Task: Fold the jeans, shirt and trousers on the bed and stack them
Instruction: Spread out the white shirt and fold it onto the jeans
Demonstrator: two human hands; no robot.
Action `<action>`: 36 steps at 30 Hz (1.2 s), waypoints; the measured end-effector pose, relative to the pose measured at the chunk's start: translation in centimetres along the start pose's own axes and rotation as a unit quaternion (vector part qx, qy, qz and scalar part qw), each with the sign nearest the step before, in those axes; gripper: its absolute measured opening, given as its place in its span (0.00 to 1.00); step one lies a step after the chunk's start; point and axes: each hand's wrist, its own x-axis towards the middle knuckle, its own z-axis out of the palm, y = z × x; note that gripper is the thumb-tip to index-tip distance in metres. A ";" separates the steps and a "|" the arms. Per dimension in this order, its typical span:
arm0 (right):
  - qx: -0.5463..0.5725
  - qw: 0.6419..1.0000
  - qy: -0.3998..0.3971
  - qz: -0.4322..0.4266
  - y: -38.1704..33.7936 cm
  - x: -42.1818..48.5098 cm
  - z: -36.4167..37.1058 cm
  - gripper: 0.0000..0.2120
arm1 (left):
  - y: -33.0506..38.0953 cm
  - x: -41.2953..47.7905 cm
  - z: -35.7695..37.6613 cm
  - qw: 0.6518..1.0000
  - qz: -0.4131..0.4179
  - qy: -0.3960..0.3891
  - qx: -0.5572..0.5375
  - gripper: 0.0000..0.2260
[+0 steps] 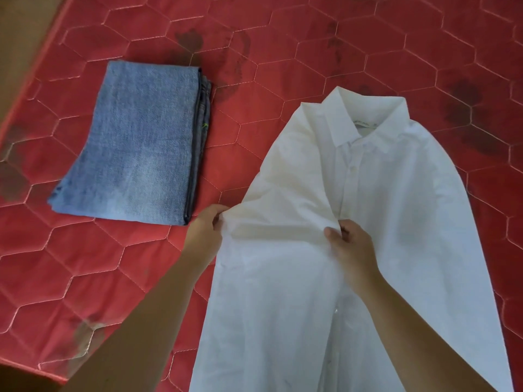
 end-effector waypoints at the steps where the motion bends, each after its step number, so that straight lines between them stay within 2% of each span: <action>1: 0.016 1.000 0.015 -0.002 -0.2 0.2 -0.2 0.07 | 0.2 0.0 -0.1 1.000 0.000 0.005 -0.011 0.12; 5: 0.049 0.998 0.050 -0.005 -0.9 1.2 -0.8 0.03 | 1.0 -0.4 0.0 0.999 0.012 0.017 -0.029 0.08; 11: -0.013 0.998 -0.057 0.000 -1.4 1.5 -0.9 0.07 | 1.0 -0.6 -0.7 0.994 0.022 0.105 0.033 0.05; 15: -0.027 0.997 -0.067 -0.030 -2.2 2.4 0.0 0.10 | -0.3 -0.7 -1.1 0.990 -0.021 0.129 0.056 0.02; 17: -0.114 0.991 -0.070 -0.032 -2.0 2.9 0.8 0.11 | -0.3 -0.3 -0.8 0.988 -0.051 0.125 0.074 0.04; 19: -0.163 0.982 -0.086 -0.026 -1.8 3.1 1.2 0.12 | 0.1 0.1 -0.6 0.987 -0.046 0.109 0.106 0.09; 22: -0.109 0.989 -0.099 -0.035 -2.4 3.2 1.7 0.12 | 0.3 0.0 -0.7 0.988 0.026 0.079 0.129 0.16; 25: -0.060 0.994 -0.073 -0.048 -3.7 3.7 3.0 0.11 | 0.5 -1.0 -1.1 0.989 0.031 0.126 0.068 0.11; 27: -0.058 0.994 -0.075 -0.061 -4.4 4.3 4.1 0.11 | 1.2 -1.9 -1.1 0.981 -0.011 0.192 0.002 0.03; 28: -0.058 0.993 -0.073 -0.066 -4.8 4.7 4.5 0.11 | 1.7 -2.4 -0.9 0.977 -0.039 0.206 -0.029 0.03; 32: -0.085 0.993 -0.030 -0.078 -5.7 6.2 5.3 0.10 | 3.2 -2.7 1.0 0.965 -0.140 0.192 -0.110 0.12; 34: -0.100 0.990 -0.018 -0.093 -5.8 6.8 5.3 0.10 | 3.1 -2.2 2.0 0.947 -0.181 0.213 -0.160 0.12; 36: -0.102 0.989 -0.002 -0.107 -6.0 7.3 5.1 0.10 | 2.5 -1.8 2.5 0.929 -0.191 0.237 -0.213 0.16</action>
